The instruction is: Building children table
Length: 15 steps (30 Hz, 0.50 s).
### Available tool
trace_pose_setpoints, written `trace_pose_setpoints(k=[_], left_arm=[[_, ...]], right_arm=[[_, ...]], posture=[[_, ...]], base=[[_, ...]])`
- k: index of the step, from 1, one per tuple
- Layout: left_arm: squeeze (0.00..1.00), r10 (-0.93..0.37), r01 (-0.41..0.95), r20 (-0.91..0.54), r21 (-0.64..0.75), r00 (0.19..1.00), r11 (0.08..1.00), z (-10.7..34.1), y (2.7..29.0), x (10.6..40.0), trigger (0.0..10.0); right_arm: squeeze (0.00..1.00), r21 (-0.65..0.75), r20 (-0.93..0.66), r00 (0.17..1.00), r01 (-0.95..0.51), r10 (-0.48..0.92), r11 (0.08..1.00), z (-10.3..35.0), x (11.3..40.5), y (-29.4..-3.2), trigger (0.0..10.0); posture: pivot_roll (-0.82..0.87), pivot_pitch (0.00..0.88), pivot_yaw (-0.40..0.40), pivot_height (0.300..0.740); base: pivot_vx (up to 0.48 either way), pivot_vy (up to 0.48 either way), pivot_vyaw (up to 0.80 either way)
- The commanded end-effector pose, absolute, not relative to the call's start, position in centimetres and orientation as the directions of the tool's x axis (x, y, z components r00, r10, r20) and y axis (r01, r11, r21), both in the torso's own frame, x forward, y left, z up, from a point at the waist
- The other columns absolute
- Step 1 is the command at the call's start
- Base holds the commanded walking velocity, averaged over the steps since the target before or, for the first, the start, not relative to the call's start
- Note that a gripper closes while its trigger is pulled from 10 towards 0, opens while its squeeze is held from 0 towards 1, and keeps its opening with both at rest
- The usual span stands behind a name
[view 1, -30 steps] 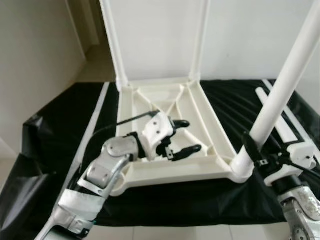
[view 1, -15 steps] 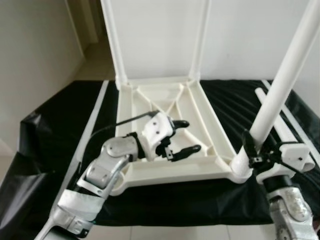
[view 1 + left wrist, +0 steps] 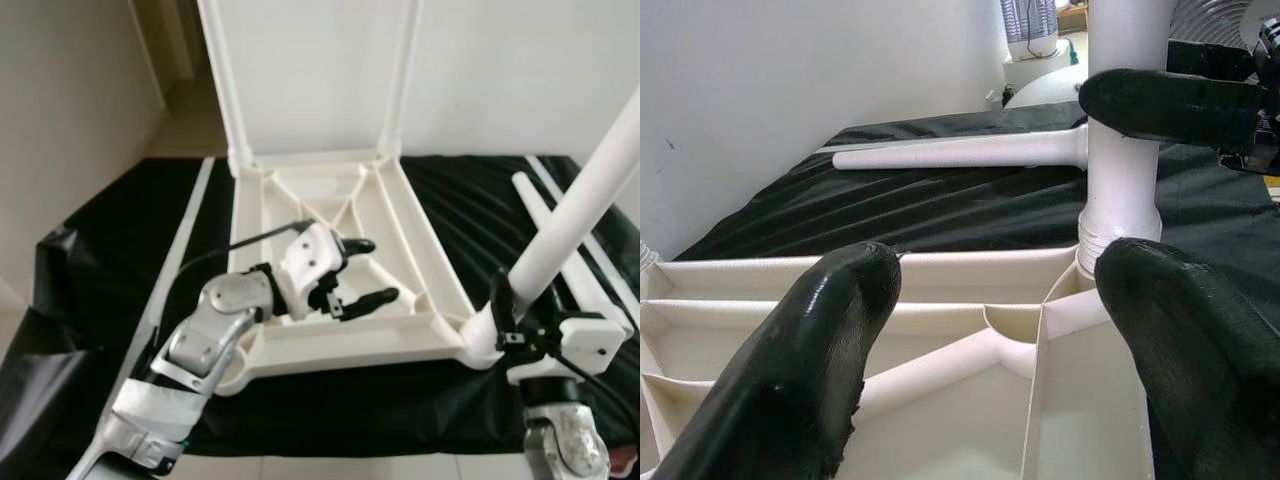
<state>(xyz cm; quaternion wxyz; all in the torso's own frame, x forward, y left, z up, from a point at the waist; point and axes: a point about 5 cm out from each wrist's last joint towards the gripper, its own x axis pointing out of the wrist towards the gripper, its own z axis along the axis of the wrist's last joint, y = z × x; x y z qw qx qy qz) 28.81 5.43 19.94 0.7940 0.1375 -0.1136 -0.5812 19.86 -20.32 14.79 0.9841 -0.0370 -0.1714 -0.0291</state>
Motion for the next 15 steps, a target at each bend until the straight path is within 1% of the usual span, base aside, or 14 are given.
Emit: trace_pose_setpoints(k=[1,2,3,4,5,6,7,10,11,14,15], left_arm=[[0.0,-0.97,0.908,0.002,0.353,0.242,0.227,20.1,5.4,28.7,10.0],[0.0,-0.97,0.908,0.002,0.353,0.242,0.227,20.1,5.4,28.7,10.0],[0.0,-0.97,0.908,0.003,0.353,0.241,0.227,20.2,5.4,28.7,10.0],[0.0,-0.97,0.908,0.003,0.353,0.241,0.227,20.2,5.4,28.7,10.0],[0.0,-0.97,0.907,0.003,0.355,0.241,0.227,20.2,5.3,28.7,10.0],[0.0,-0.97,0.907,0.004,0.354,0.242,0.227,20.2,5.3,28.7,10.0],[0.0,-0.97,0.907,0.004,0.354,0.242,0.227,20.2,5.3,28.7,10.0],[0.0,-0.969,0.906,0.005,0.356,0.245,0.231,20.2,5.4,28.7,10.0],[0.0,-0.969,0.906,0.005,0.356,0.245,0.231,20.2,5.4,28.7,10.0],[0.0,-0.969,0.905,0.004,0.357,0.247,0.232,20.2,5.5,28.7,10.0],[0.0,-0.969,0.905,0.004,0.357,0.247,0.232,20.2,5.5,28.7,10.0]], right_arm=[[0.0,-0.062,0.098,0.989,0.119,-0.112,0.991,10.3,18.9,-21.1,10.0],[0.0,-0.062,0.098,0.989,0.119,-0.112,0.991,10.3,18.9,-21.1,10.0],[0.0,-0.076,0.079,0.985,0.161,-0.155,0.984,10.0,19.1,-21.0,10.0],[0.0,-0.076,0.079,0.985,0.161,-0.155,0.984,10.0,19.1,-21.0,10.0],[0.0,-0.047,0.084,0.979,0.191,-0.187,0.98,10.0,19.2,-20.8,10.0],[0.0,-0.065,0.1,0.966,0.247,-0.24,0.967,10.0,19.4,-20.6,10.0],[0.0,-0.065,0.1,0.966,0.247,-0.24,0.967,10.0,19.4,-20.6,10.0],[0.0,-0.052,0.093,0.933,0.353,-0.347,0.934,9.5,19.5,-20.8,10.0],[0.0,-0.052,0.093,0.933,0.353,-0.347,0.934,9.5,19.5,-20.8,10.0],[0.0,-0.026,0.076,0.904,0.423,-0.42,0.906,9.0,19.4,-21.1,10.0],[0.0,-0.026,0.076,0.904,0.423,-0.42,0.906,9.0,19.4,-21.1,10.0]], posture=[[-0.06,0.02,0.06,0.74],[-0.06,0.02,0.06,0.74],[-0.06,0.02,0.061,0.74],[-0.06,0.02,0.061,0.74],[-0.06,0.018,0.058,0.74],[-0.06,0.018,0.058,0.74],[-0.06,0.018,0.058,0.74],[-0.05,0.015,0.056,0.74],[-0.05,0.015,0.056,0.74],[-0.05,0.015,0.059,0.74],[-0.05,0.015,0.059,0.74]], base=[[0.0,0.0,0.0],[0.0,0.0,0.0],[0.0,0.0,0.0],[0.0,0.0,0.0],[0.0,0.0,0.0],[0.0,0.0,0.0],[0.0,0.0,0.0],[0.0,0.0,0.0],[0.0,0.0,0.0],[0.0,0.0,0.0],[0.0,0.0,0.0]])
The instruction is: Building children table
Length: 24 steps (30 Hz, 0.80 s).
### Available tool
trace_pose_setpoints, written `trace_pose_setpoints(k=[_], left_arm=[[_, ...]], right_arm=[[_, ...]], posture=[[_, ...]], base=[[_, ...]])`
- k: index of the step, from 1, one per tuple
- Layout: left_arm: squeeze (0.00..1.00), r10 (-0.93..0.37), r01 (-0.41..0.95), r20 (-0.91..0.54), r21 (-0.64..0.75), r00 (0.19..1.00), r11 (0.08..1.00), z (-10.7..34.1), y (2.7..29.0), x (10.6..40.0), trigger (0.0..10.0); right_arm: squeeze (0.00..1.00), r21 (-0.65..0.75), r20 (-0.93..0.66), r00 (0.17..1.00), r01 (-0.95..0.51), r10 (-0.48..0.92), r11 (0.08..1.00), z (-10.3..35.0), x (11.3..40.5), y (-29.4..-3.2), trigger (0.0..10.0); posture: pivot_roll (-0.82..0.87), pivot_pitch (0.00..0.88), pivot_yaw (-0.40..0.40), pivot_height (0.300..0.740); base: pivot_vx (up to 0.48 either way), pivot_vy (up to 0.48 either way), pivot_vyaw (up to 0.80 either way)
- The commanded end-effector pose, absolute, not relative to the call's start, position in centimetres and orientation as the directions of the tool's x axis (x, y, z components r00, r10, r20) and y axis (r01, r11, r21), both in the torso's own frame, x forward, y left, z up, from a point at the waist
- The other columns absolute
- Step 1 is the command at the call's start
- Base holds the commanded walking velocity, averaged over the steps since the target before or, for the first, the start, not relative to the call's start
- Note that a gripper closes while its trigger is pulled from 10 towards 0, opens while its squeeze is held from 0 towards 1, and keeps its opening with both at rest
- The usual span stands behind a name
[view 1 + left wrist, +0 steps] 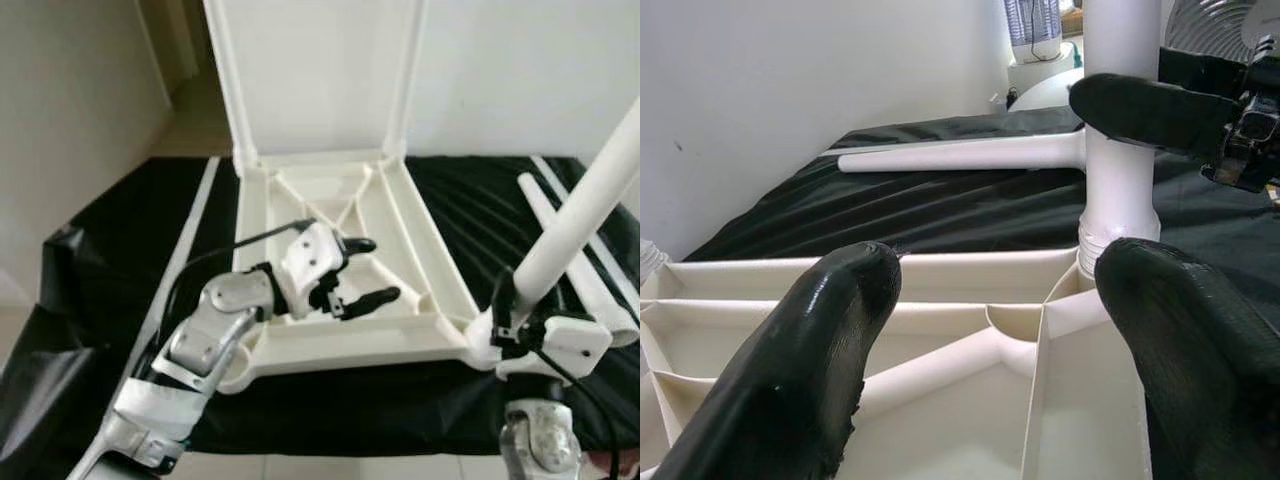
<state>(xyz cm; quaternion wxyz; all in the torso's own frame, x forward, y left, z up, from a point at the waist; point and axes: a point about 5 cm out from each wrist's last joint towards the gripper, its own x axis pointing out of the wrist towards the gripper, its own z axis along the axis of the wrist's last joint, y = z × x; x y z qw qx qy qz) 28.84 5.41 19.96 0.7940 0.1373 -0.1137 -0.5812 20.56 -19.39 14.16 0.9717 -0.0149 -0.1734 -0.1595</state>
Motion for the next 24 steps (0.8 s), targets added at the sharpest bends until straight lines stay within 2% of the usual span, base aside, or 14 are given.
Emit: trace_pose_setpoints(k=[1,9,13,15,18,24], left_arm=[[0.0,-0.969,0.905,0.003,0.356,0.247,0.231,20.2,5.5,28.7,10.0],[0.0,-0.97,0.905,0.002,0.359,0.244,0.228,20.3,5.5,28.8,10.0],[0.0,-0.969,0.905,0.003,0.357,0.245,0.23,20.3,5.5,28.8,10.0],[0.0,-0.969,0.905,0.003,0.357,0.245,0.23,20.3,5.5,28.8,10.0],[0.0,-0.97,0.906,0.004,0.356,0.245,0.23,20.3,5.4,28.8,10.0],[0.0,-0.969,0.905,0.005,0.357,0.246,0.232,20.3,5.4,28.8,10.0]], right_arm=[[0.0,-0.009,0.065,0.897,0.439,-0.438,0.898,8.9,19.4,-21.2,10.0],[0.0,-0.026,0.047,0.84,0.543,-0.541,0.84,8.6,19.7,-21.6,10.0],[0.0,-0.044,0.02,0.763,0.647,-0.646,0.762,8.0,19.4,-22.4,10.0],[0.0,-0.044,0.02,0.763,0.647,-0.646,0.762,8.0,19.4,-22.4,10.0],[0.0,-0.06,0.023,0.715,0.699,-0.699,0.712,7.9,19.3,-23.2,10.0],[0.0,-0.051,0.031,0.719,0.695,-0.694,0.717,8.0,19.5,-23.1,10.0]], posture=[[-0.05,0.014,0.06,0.74],[-0.05,0.014,0.061,0.74],[-0.05,0.013,0.058,0.74],[-0.05,0.013,0.058,0.74],[-0.05,0.01,0.055,0.74],[-0.05,0.007,0.053,0.74]], base=[[0.0,0.0,0.0],[0.0,0.0,0.0],[0.0,0.0,0.0],[0.0,0.0,0.0],[0.0,0.0,0.0],[0.0,0.0,0.0]])
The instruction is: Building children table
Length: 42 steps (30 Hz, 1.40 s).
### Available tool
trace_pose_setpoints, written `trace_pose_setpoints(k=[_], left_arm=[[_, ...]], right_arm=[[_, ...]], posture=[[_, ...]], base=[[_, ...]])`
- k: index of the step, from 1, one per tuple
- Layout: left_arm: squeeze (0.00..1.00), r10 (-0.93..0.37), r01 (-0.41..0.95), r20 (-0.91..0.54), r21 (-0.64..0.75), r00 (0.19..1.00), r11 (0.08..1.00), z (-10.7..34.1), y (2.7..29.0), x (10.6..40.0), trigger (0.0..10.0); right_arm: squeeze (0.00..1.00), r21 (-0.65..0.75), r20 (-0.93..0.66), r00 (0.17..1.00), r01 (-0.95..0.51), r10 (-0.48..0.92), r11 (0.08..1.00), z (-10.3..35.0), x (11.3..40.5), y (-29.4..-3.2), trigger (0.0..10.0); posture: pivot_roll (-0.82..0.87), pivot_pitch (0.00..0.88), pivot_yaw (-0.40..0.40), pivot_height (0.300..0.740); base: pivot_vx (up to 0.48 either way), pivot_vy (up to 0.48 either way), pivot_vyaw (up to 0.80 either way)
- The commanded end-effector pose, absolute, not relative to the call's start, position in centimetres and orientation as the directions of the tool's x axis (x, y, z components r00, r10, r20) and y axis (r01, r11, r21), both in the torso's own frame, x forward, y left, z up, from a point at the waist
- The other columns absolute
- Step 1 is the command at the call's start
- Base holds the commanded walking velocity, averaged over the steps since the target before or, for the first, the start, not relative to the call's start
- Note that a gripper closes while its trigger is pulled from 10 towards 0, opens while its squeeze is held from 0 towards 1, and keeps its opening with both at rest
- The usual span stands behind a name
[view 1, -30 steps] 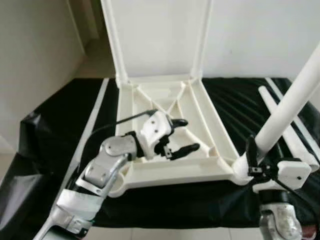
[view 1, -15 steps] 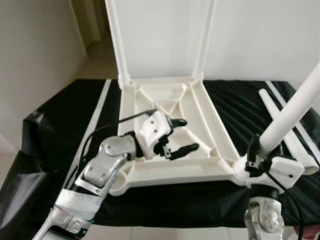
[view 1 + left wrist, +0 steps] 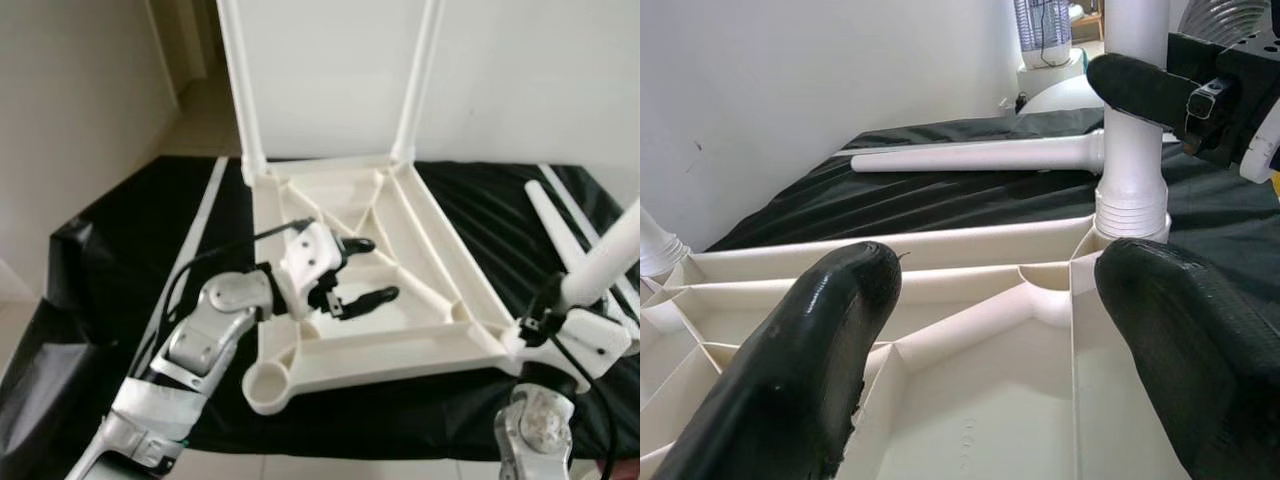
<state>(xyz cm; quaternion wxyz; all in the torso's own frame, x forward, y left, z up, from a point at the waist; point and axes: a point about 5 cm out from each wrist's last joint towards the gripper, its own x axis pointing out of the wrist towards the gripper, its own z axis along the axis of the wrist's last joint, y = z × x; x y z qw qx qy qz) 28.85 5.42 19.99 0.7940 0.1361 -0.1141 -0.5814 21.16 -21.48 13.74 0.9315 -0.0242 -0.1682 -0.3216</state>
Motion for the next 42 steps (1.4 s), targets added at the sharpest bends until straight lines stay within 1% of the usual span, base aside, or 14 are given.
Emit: trace_pose_setpoints(k=[1,5,12,20,22,24,25,26,29,32,33,34,42], left_arm=[[0.0,-0.969,0.905,0.006,0.357,0.248,0.233,20.3,5.4,28.8,10.0],[0.0,-0.969,0.905,0.006,0.356,0.247,0.233,20.2,5.4,28.7,10.0],[0.0,-0.969,0.905,0.007,0.355,0.247,0.234,20.1,5.3,28.7,10.0],[0.0,-0.968,0.904,0.012,0.356,0.251,0.238,20.1,5.3,28.7,10.0],[0.0,-0.968,0.904,0.012,0.356,0.251,0.238,20.1,5.3,28.7,10.0],[0.0,-0.968,0.904,0.012,0.355,0.251,0.238,20.1,5.3,28.6,10.0],[0.0,-0.968,0.904,0.012,0.355,0.251,0.238,20.1,5.3,28.6,10.0],[0.0,-0.969,0.905,0.012,0.354,0.248,0.236,20.0,5.2,28.6,10.0],[0.0,-0.969,0.905,0.013,0.353,0.247,0.235,20.0,5.2,28.5,10.0],[0.0,-0.969,0.907,0.014,0.35,0.246,0.235,20.0,5.1,28.5,10.0],[0.0,-0.969,0.907,0.014,0.35,0.246,0.235,20.0,5.1,28.5,10.0],[0.0,-0.969,0.907,0.015,0.35,0.245,0.235,20.0,5.1,28.5,10.0],[0.0,-0.97,0.908,0.014,0.349,0.243,0.232,19.9,5.1,28.4,10.0]], right_arm=[[0.0,-0.043,0.034,0.723,0.691,-0.69,0.722,8.0,19.6,-23.0,10.0],[0.0,-0.045,0.043,0.712,0.702,-0.701,0.71,8.2,19.8,-22.9,10.0],[0.0,-0.041,0.059,0.716,0.698,-0.696,0.715,8.5,20.2,-22.9,10.0],[0.0,-0.052,0.092,0.76,0.649,-0.644,0.759,9.0,20.9,-23.1,10.0],[0.0,-0.054,0.12,0.769,0.637,-0.628,0.769,9.5,21.1,-23.2,10.0],[0.0,-0.061,0.18,0.787,0.608,-0.59,0.792,10.8,21.5,-23.2,10.0],[0.0,-0.061,0.18,0.787,0.608,-0.59,0.792,10.8,21.5,-23.2,10.0],[0.0,-0.046,0.235,0.791,0.59,-0.565,0.806,12.3,21.9,-23.0,10.0],[0.0,-0.042,0.256,0.79,0.585,-0.557,0.81,12.9,22.0,-22.9,10.0],[0.0,-0.04,0.339,0.8,0.539,-0.496,0.841,15.0,22.6,-22.0,10.0],[0.0,-0.04,0.339,0.8,0.539,-0.496,0.841,15.0,22.6,-22.0,10.0],[0.0,-0.028,0.395,0.796,0.509,-0.459,0.86,16.5,22.8,-21.4,10.0],[0.0,-0.026,0.467,0.785,0.472,-0.407,0.881,18.5,23.2,-20.7,10.0]], posture=[[-0.05,0.005,0.051,0.74],[-0.05,0.002,0.048,0.74],[-0.05,0.0,0.044,0.74],[-0.05,0.0,0.035,0.74],[-0.05,0.0,0.034,0.74],[-0.05,0.0,0.035,0.74],[-0.05,0.0,0.035,0.74],[-0.05,0.0,0.033,0.74],[-0.05,0.0,0.033,0.74],[-0.05,0.0,0.03,0.74],[-0.05,0.0,0.03,0.74],[-0.05,0.0,0.03,0.74],[-0.05,0.0,0.028,0.74]], base=[[0.0,0.0,0.0],[0.0,0.0,0.0],[0.0,0.0,0.0],[0.0,0.0,0.0],[0.0,0.0,0.0],[0.0,0.0,0.0],[0.0,0.0,0.0],[0.0,0.0,0.0],[0.0,0.0,0.0],[0.0,0.0,0.0],[0.0,0.0,0.0],[0.0,0.0,0.0],[0.0,0.0,0.0]])
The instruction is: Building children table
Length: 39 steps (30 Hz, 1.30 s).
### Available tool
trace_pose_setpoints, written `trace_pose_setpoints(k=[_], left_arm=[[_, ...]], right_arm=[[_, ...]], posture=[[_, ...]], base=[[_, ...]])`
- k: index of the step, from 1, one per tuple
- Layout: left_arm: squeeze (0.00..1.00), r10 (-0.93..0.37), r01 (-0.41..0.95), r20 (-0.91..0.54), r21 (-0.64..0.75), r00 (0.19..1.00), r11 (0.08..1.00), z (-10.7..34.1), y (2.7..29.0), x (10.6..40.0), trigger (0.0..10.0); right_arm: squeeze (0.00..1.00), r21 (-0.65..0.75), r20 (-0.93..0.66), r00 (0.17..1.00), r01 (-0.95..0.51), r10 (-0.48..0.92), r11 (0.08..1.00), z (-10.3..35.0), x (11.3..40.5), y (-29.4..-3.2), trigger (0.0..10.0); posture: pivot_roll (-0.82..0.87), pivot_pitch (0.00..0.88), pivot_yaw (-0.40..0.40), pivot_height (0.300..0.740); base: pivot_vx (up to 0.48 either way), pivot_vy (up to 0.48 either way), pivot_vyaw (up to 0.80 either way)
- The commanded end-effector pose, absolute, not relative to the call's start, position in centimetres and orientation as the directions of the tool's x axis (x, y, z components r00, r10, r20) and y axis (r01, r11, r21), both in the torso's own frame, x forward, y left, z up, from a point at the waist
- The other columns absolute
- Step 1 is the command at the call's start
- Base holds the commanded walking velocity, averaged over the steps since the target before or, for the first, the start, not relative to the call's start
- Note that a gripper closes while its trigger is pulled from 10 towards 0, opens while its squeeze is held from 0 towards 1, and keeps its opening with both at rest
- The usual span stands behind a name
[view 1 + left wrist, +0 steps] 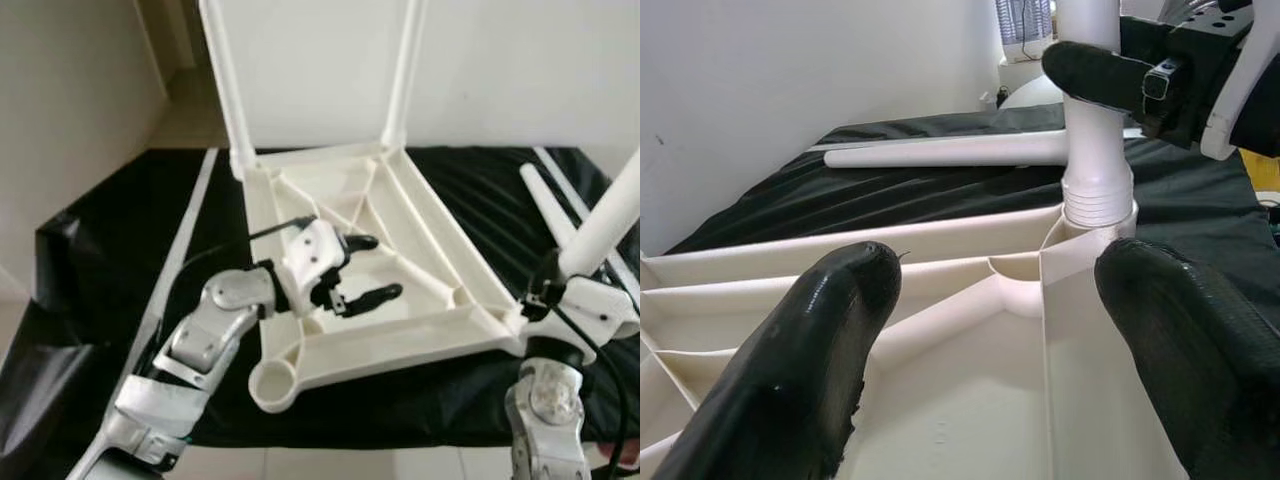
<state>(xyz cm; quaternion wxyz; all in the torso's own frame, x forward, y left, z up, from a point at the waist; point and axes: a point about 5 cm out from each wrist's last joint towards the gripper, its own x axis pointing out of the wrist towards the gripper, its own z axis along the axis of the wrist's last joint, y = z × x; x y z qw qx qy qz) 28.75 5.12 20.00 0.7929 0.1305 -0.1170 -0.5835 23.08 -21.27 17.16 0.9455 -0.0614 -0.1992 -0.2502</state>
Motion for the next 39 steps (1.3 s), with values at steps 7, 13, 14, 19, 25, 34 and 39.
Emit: trace_pose_setpoints(k=[7,13,14,19,25,34,39], left_arm=[[0.0,-0.97,0.909,0.017,0.345,0.243,0.234,19.9,5.0,28.3,10.0],[0.0,-0.97,0.91,0.018,0.341,0.243,0.234,19.8,5.0,28.2,10.0],[0.0,-0.97,0.91,0.018,0.341,0.243,0.234,19.8,5.0,28.2,10.0],[0.0,-0.969,0.911,0.017,0.34,0.245,0.236,19.8,5.1,28.3,10.0],[0.0,-0.968,0.907,0.022,0.343,0.252,0.244,20.0,5.2,28.6,10.0],[0.0,-0.965,0.905,0.024,0.341,0.263,0.255,20.0,5.2,28.8,10.0],[0.0,-0.963,0.903,0.02,0.343,0.268,0.258,20.1,5.2,28.8,10.0]], right_arm=[[0.0,-0.015,0.477,0.789,0.448,-0.387,0.894,19.3,23.1,-20.4,10.0],[0.0,-0.038,0.387,0.818,0.476,-0.426,0.879,16.7,22.7,-21.2,10.0],[0.0,-0.038,0.387,0.818,0.476,-0.426,0.879,16.7,22.7,-21.2,10.0],[0.0,-0.033,0.373,0.819,0.48,-0.435,0.876,16.8,22.6,-21.6,10.0],[0.0,-0.036,0.397,0.816,0.472,-0.42,0.881,18.1,22.7,-22.3,10.0],[0.0,-0.025,0.375,0.841,0.43,-0.391,0.902,17.9,22.5,-24.3,10.0],[0.0,-0.009,0.347,0.873,0.369,-0.343,0.929,17.5,22.6,-24.8,10.0]], posture=[[-0.06,0.0,0.026,0.74],[-0.06,0.0,0.022,0.74],[-0.06,0.0,0.022,0.74],[-0.06,0.0,0.025,0.74],[-0.06,0.0,0.024,0.74],[-0.07,0.001,0.026,0.74],[-0.07,0.004,0.029,0.74]], base=[[0.0,0.0,0.0],[0.0,0.0,0.0],[0.0,0.0,0.0],[0.0,0.0,0.0],[0.0,0.0,0.0],[0.0,0.0,0.0],[0.0,0.0,0.0]])
